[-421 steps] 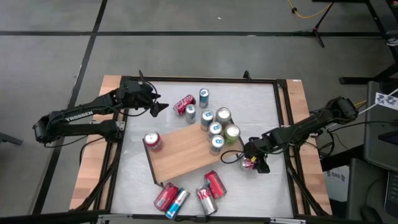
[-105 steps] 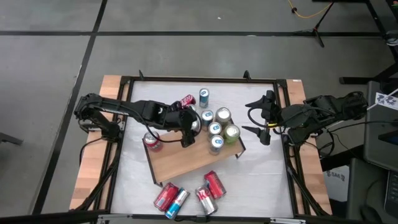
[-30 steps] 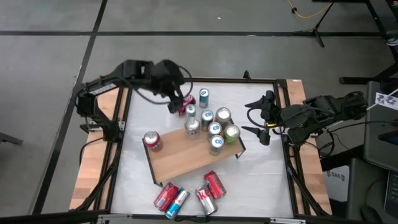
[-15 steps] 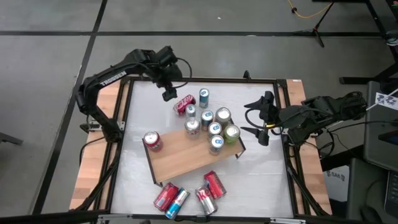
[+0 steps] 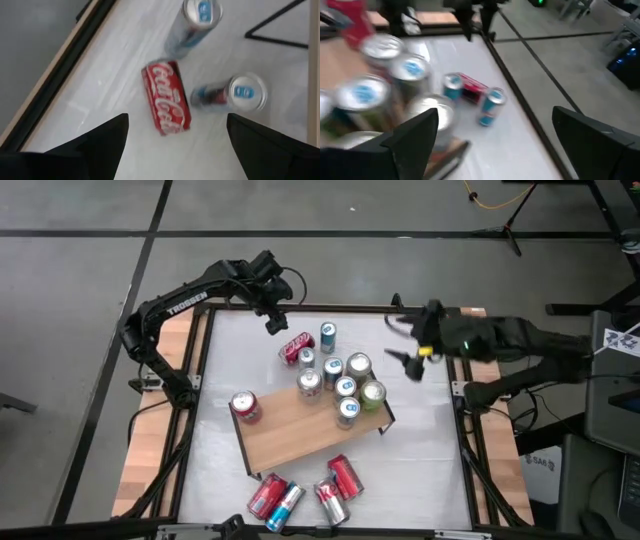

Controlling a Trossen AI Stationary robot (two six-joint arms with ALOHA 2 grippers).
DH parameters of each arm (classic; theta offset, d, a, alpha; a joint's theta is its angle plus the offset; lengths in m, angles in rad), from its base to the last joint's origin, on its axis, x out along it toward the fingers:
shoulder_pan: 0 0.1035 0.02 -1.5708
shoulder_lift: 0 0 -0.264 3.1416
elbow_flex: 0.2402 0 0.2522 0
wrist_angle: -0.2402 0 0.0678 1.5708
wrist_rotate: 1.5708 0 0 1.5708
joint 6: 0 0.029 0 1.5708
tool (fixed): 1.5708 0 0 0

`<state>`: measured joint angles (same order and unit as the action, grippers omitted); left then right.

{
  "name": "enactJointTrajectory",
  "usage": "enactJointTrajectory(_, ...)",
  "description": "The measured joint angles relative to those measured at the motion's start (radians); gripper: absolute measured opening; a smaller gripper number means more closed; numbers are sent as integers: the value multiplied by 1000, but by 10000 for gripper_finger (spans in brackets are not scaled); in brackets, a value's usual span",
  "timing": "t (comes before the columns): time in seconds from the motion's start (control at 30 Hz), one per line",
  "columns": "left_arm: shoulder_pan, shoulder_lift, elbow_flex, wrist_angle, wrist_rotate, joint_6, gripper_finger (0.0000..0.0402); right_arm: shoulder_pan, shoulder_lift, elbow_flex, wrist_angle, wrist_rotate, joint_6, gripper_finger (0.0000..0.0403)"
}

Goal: Place canned beverage on shelf
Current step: Put the blue soda can on the shelf

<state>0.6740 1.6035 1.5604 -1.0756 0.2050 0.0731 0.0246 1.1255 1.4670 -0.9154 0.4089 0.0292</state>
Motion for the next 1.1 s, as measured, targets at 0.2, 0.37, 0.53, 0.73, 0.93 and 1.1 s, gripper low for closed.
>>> enactJointTrajectory(0.2,0,0,0,32,-1,-45,328,-360,13,0,18,-284,-271,379)
enactJointTrajectory(0.37,-8,0,0,32,-1,-128,328,-622,46,0,123,-534,-337,379)
enactJointTrajectory(0.53,-24,0,0,34,-4,-149,328,-757,119,0,186,-757,-409,379)
enactJointTrajectory(0.73,-44,0,0,48,-4,-150,328,-800,257,0,222,-866,-520,379)
enactJointTrajectory(0.93,-61,0,0,48,-4,-154,328,-798,403,0,227,-972,-636,379)
enactJointTrajectory(1.1,-67,0,0,49,-4,-198,328,-798,511,0,267,-1109,-675,379)
